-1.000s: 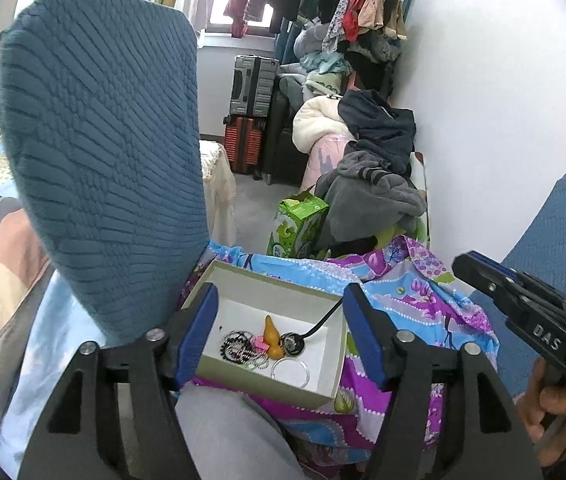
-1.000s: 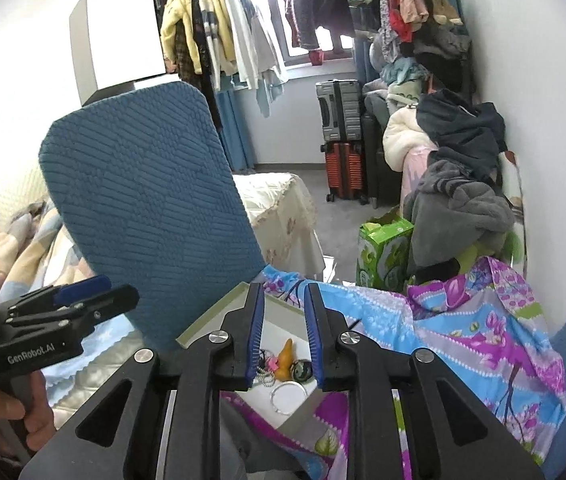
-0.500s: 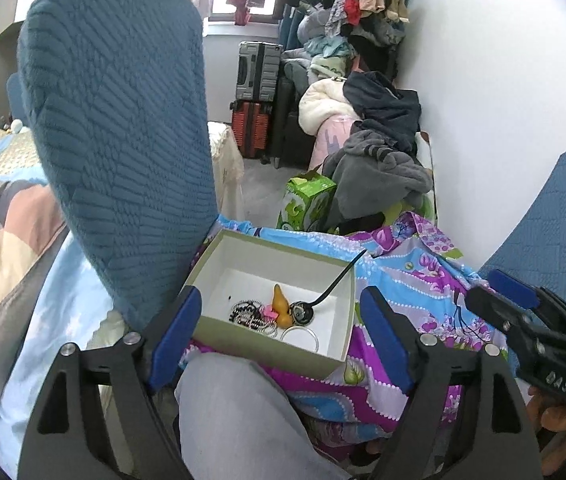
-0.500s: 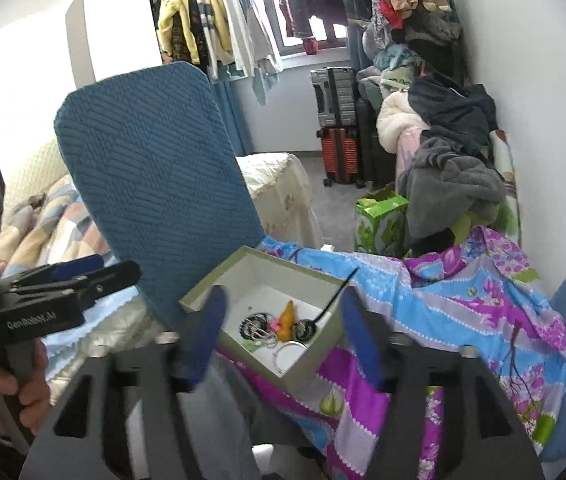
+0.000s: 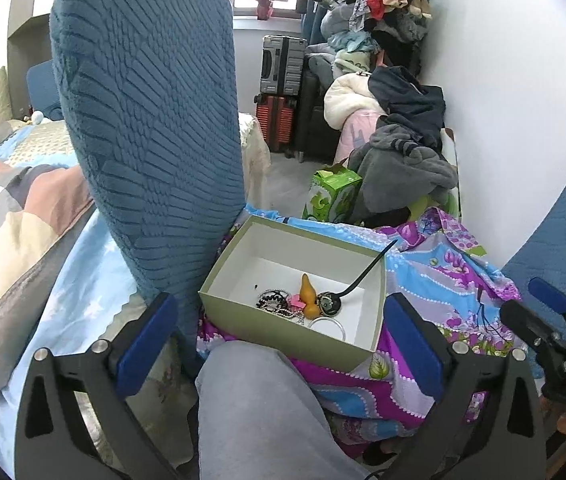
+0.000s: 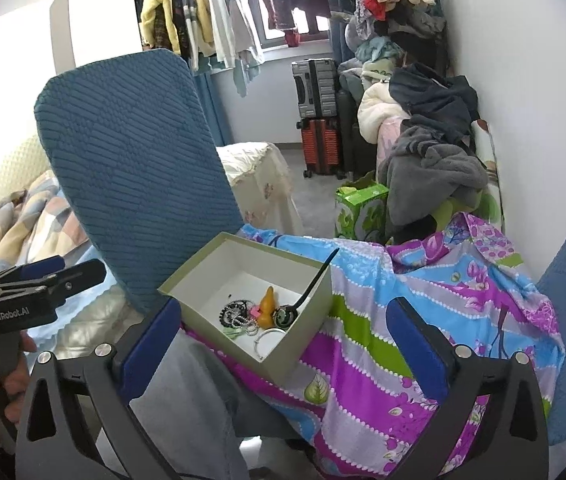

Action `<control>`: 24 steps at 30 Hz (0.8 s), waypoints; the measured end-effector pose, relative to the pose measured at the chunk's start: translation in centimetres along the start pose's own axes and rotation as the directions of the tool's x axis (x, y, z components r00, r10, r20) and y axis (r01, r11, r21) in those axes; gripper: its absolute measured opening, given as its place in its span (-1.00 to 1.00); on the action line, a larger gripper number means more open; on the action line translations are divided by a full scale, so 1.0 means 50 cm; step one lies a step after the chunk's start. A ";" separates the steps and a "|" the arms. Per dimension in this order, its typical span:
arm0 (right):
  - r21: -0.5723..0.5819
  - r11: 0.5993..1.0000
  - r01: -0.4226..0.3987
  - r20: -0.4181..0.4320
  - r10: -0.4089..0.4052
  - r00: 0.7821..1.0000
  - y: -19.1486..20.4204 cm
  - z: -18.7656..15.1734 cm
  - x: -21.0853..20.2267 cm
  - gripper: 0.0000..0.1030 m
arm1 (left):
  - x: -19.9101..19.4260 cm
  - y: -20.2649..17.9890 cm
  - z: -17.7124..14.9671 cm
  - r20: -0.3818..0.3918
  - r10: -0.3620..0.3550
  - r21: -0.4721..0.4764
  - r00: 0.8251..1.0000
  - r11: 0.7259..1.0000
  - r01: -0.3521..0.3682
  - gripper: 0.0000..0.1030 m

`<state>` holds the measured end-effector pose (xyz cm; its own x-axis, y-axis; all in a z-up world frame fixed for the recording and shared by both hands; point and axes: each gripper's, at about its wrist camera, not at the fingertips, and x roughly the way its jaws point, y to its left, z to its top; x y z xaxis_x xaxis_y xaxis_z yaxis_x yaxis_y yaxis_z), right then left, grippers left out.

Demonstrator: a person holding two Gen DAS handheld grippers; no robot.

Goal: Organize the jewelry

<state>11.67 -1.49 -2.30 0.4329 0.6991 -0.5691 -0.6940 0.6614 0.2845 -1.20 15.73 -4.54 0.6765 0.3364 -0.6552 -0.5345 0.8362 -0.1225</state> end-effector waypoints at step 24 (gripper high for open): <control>-0.006 1.000 0.020 0.006 -0.020 1.000 0.000 0.002 -0.007 1.00 | 0.020 -0.009 -0.008 -0.038 0.024 0.026 0.999 0.999 -0.023 0.98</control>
<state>11.58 -1.72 -2.01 0.4497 0.6875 -0.5702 -0.6886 0.6734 0.2689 -0.50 15.51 -5.44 0.6441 0.3396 -0.6854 -0.5367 0.8392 -0.0885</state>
